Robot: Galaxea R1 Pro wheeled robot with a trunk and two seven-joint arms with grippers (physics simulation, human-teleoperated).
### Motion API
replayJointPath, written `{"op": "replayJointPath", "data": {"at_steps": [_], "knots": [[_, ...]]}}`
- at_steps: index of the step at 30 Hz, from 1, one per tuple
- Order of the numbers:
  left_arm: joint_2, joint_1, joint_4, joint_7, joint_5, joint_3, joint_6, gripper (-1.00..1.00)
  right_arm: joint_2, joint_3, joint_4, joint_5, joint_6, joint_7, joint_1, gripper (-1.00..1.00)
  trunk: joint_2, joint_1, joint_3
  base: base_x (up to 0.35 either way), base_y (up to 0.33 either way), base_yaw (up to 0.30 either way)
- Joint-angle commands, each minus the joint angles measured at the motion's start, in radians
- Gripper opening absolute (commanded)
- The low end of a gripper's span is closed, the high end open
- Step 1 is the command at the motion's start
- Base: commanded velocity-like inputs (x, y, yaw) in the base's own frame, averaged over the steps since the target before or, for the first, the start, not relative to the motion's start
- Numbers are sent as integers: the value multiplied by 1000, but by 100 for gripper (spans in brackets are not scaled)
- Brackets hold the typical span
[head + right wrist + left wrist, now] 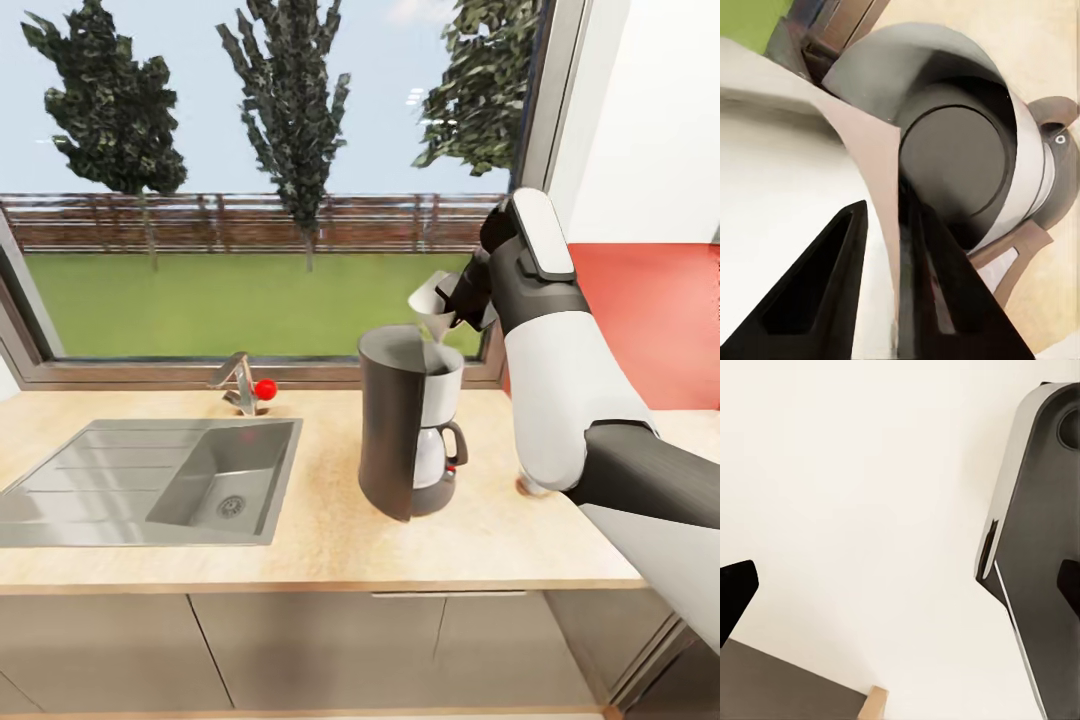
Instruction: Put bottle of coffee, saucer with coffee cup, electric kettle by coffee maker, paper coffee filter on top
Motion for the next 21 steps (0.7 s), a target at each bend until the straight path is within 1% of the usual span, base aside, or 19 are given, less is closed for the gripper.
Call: {"op": "replayJointPath", "data": {"at_steps": [1, 7, 13, 21], "knots": [[0, -1, 2, 0, 1, 6, -7, 100, 1, -3, -1, -5, 8, -7, -1, -100, -2, 1, -2, 34, -109, 0], [0, -1, 2, 0, 1, 6, -7, 100, 1, -3, -1, -5, 8, -7, -1, -100, -2, 1, -2, 8, -35, 0], [0, -1, 2, 0, 1, 6, -7, 100, 1, -3, 0, -5, 8, -7, -1, -100, -2, 1, -2, 0, -136, 0], [0, -1, 2, 1, 2, 7, -8, 100, 1, -3, 4, -5, 8, -7, -1, -100, -2, 1, -2, -20, -22, 0]]}}
